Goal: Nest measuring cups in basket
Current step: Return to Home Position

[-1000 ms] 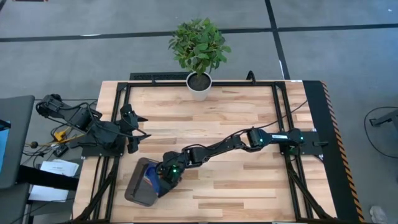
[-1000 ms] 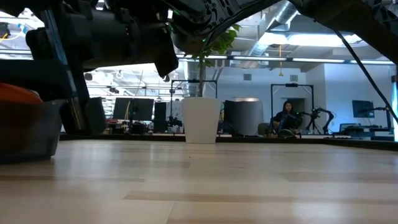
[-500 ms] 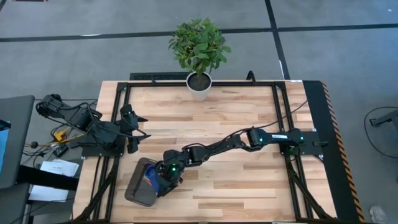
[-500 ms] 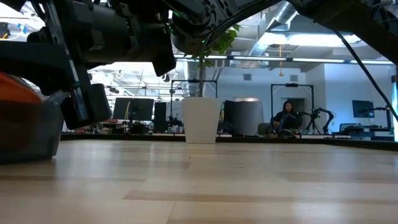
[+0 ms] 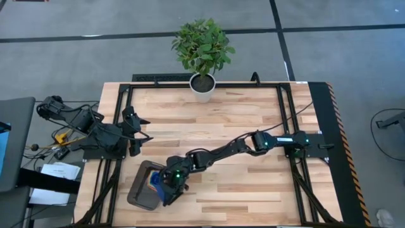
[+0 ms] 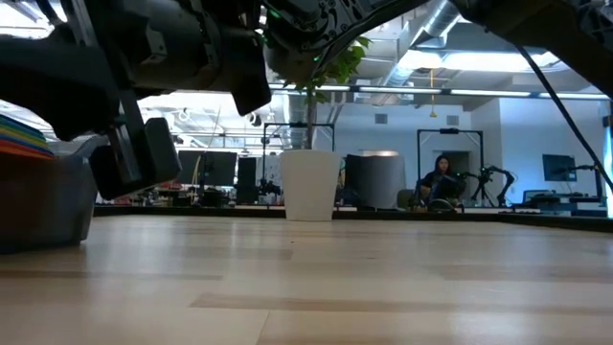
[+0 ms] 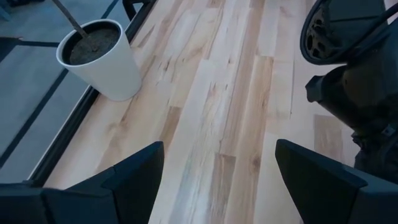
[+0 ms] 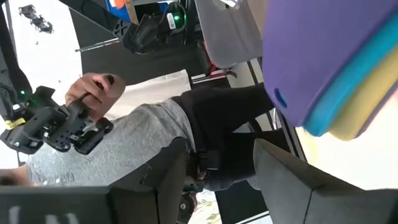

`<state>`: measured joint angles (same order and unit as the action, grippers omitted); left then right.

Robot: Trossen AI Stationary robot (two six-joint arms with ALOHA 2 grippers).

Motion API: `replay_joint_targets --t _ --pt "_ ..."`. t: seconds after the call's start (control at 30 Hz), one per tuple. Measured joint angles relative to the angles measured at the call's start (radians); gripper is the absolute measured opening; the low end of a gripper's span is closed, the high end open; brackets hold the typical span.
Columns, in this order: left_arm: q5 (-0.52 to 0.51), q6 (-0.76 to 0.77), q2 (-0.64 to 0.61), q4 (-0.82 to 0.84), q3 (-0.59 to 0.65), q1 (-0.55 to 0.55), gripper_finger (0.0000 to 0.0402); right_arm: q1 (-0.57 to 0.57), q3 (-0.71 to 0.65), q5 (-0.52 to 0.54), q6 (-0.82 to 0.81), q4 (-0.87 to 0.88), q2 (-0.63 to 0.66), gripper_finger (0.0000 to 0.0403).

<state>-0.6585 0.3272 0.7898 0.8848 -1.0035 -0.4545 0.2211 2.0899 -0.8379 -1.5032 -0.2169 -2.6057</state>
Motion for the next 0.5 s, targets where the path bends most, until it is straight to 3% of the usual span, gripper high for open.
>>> replay_joint_targets --t 0.27,0.5 --pt "0.003 0.032 -0.002 -0.001 0.000 0.000 0.0300 0.015 0.000 0.026 0.012 -0.003 0.015 0.0192" --pt "-0.009 0.074 -0.034 -0.011 0.000 0.000 0.0300 0.023 -0.002 0.121 0.149 0.174 0.124 0.0161"
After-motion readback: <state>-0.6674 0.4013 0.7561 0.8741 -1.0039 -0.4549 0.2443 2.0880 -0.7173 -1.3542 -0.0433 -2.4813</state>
